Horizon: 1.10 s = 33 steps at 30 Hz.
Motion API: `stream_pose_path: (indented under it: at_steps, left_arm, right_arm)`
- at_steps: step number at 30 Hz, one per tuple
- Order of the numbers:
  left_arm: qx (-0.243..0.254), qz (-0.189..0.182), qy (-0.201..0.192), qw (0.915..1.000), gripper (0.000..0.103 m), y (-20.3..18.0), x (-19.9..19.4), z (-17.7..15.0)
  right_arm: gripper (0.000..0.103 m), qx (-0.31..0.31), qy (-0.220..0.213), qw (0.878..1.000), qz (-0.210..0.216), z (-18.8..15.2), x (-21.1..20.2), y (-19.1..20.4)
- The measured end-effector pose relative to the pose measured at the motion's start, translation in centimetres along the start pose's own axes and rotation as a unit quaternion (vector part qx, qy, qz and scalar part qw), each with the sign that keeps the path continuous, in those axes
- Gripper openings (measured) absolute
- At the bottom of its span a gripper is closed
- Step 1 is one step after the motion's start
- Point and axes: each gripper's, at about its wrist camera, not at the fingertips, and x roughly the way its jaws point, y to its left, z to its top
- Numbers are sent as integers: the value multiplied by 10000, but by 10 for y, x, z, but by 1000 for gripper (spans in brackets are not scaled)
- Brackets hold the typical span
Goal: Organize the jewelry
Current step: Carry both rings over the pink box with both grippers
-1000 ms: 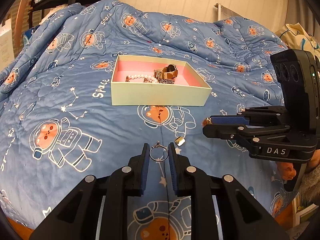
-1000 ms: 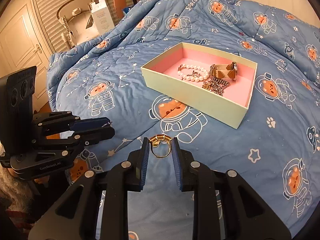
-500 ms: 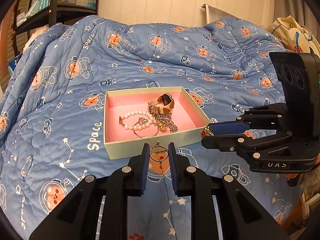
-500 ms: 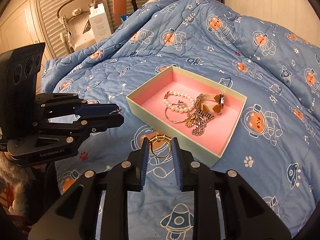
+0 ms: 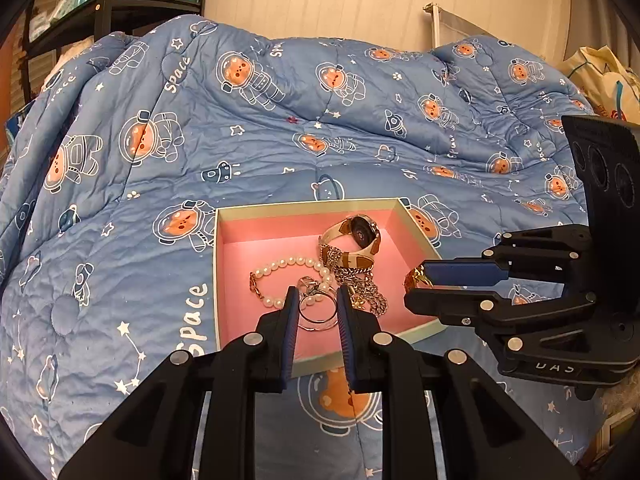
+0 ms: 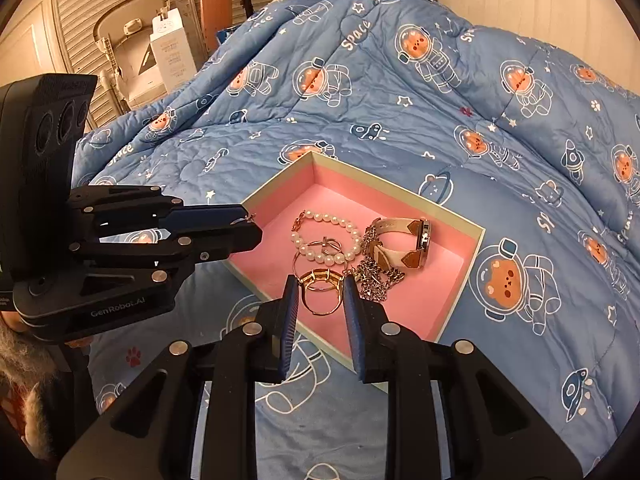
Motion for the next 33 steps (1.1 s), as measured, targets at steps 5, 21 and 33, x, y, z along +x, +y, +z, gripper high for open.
stream_pose_path:
  at_steps: [5,21,33]
  left_arm:
    - [-39,24,155,9999,19,4,16,6]
    - [106,109,592,9981,19,7,50,9]
    - [56,149,773,9969,19,15,62,10]
  right_arm:
    - [24,244,257,9993,74,10,20,-15]
    - [24,296,699,9971,6,16,53,-24]
    - [24,256,890,9957,-49,15,67,-24]
